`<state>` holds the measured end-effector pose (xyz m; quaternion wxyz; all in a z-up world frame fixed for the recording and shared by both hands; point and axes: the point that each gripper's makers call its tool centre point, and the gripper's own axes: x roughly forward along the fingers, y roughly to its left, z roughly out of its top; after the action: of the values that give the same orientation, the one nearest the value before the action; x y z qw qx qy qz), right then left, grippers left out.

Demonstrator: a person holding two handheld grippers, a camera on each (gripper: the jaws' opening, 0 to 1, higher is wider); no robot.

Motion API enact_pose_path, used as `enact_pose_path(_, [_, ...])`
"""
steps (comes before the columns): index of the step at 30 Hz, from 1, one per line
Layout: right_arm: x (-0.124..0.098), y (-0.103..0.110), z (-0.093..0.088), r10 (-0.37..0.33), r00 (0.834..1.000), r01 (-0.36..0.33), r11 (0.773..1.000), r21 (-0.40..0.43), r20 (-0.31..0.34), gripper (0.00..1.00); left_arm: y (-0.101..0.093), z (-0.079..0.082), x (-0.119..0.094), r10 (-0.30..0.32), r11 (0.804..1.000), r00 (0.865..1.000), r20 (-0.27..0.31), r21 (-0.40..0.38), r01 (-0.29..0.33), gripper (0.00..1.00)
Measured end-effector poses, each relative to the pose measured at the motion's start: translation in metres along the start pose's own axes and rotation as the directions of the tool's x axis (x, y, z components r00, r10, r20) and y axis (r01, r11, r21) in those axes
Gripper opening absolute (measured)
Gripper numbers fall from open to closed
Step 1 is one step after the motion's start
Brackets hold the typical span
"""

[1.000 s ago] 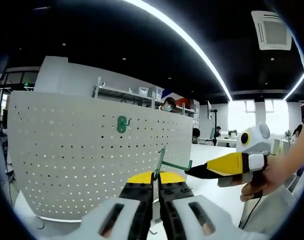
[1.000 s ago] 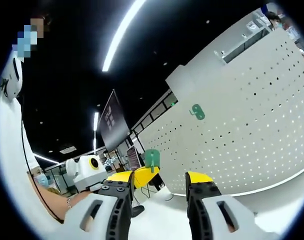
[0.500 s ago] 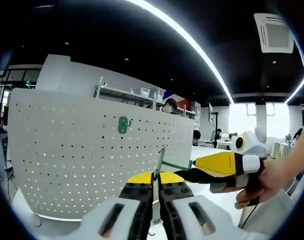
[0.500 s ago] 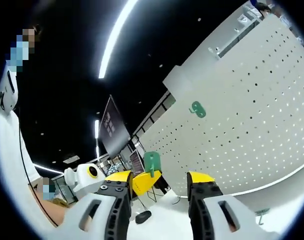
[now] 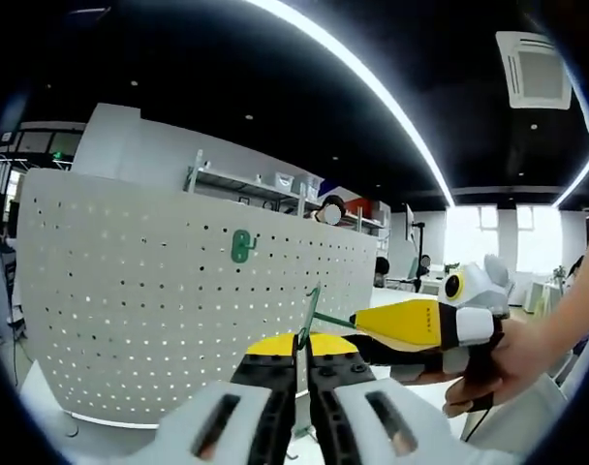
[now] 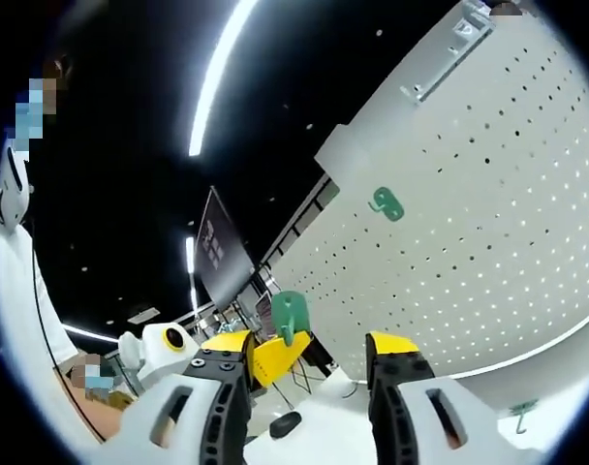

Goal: Insert the hook assembly into the mounting plate slot until the hook locks in place.

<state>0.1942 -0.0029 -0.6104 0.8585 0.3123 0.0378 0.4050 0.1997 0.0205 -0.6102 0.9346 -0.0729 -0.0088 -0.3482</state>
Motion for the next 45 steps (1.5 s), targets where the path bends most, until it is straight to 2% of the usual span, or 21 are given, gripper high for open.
enact_pose_path(11, [0.009, 0.003, 0.004, 0.004, 1.000, -0.004, 1.000, 0.018, 0.028, 0.23, 0.003, 0.001, -0.002, 0.009, 1.000, 1.000, 0.005, -0.011, -0.009, 0.02])
enact_pose_path(24, [0.016, 0.006, 0.001, 0.004, 1.000, -0.005, 1.000, 0.029, 0.031, 0.15, 0.004, 0.002, -0.002, 0.013, 0.999, 1.000, 0.012, -0.035, -0.012, 0.02])
enact_pose_path(31, [0.017, 0.010, 0.001, 0.018, 0.999, -0.019, 1.000, 0.016, 0.040, 0.07, 0.005, 0.001, -0.001, 0.017, 0.999, 1.000, 0.011, -0.048, -0.016, 0.02])
enact_pose_path(45, [0.021, 0.014, 0.007, 0.022, 0.996, -0.027, 0.997, 0.068, 0.083, 0.02, 0.006, 0.002, 0.000, 0.025, 0.997, 0.999, 0.021, -0.073, -0.023, 0.01])
